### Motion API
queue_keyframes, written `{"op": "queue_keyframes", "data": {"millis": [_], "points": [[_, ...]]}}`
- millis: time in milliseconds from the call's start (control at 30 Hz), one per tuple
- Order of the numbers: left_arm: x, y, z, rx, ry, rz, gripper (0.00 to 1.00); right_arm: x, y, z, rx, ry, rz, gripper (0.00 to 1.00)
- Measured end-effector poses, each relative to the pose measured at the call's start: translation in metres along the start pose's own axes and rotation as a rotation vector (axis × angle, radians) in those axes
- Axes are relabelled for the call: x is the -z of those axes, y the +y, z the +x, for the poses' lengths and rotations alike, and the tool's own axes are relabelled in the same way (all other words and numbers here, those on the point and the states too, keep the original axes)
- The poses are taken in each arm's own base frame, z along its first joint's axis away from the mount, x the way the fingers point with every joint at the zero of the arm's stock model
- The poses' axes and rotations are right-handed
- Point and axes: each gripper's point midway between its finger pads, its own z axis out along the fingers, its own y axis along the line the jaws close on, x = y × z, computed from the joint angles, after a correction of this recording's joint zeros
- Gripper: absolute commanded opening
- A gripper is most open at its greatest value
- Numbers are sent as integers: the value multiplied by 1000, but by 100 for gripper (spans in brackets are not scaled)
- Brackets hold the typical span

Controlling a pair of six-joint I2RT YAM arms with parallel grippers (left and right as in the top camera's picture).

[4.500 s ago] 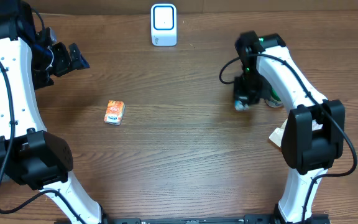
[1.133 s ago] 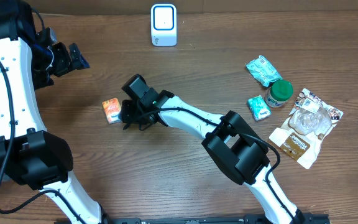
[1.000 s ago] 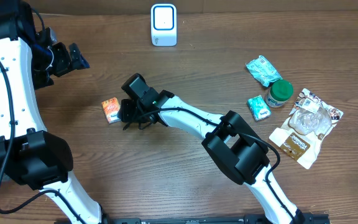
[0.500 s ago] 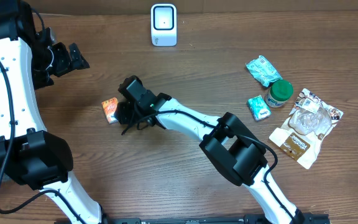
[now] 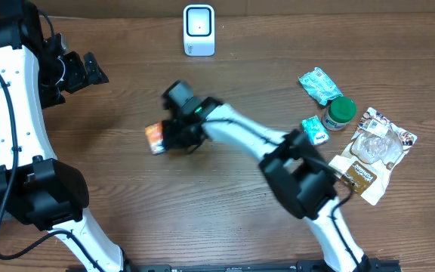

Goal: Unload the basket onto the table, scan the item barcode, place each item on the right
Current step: 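Grasp the orange pack with the right gripper and lift it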

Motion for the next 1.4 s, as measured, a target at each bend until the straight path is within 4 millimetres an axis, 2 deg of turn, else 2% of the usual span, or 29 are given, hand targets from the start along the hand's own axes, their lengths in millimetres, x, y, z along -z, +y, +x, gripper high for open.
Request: {"op": "queue_keyframes", "data": {"millis": [33, 67, 200, 300, 433, 567, 667, 733, 800, 900, 1033, 1167, 1300, 1400], "points": [[0, 0, 0, 0, 0, 0, 100, 25, -8, -5, -35, 25, -31, 4], [0, 0, 0, 0, -1, 0, 100, 38, -12, -9, -42, 33, -50, 4], [0, 0, 0, 0, 0, 0, 100, 110, -34, -14, -82, 81, -130, 4], [0, 0, 0, 0, 0, 0, 100, 141, -60, -7, -85, 117, -124, 4], [0, 0, 0, 0, 0, 0, 100, 138, -79, 4, -41, 147, -66, 4], [0, 0, 0, 0, 0, 0, 100, 123, -86, 16, 29, 169, -6, 4], [0, 0, 0, 0, 0, 0, 99, 116, -87, 16, 58, 158, 3, 5], [0, 0, 0, 0, 0, 0, 100, 113, -88, 15, 64, 148, 8, 13], [0, 0, 0, 0, 0, 0, 99, 110, -92, 13, 56, 134, 20, 30], [0, 0, 0, 0, 0, 0, 100, 105, -101, 14, 12, 129, 57, 43], [0, 0, 0, 0, 0, 0, 99, 100, -112, 18, -29, 129, 97, 45], [0, 0, 0, 0, 0, 0, 100, 100, -114, 16, -41, 115, 103, 45], [0, 0, 0, 0, 0, 0, 100, 100, -118, 13, -49, 101, 128, 43], [0, 0, 0, 0, 0, 0, 99, 99, -125, 12, -57, 89, 161, 37]]}}
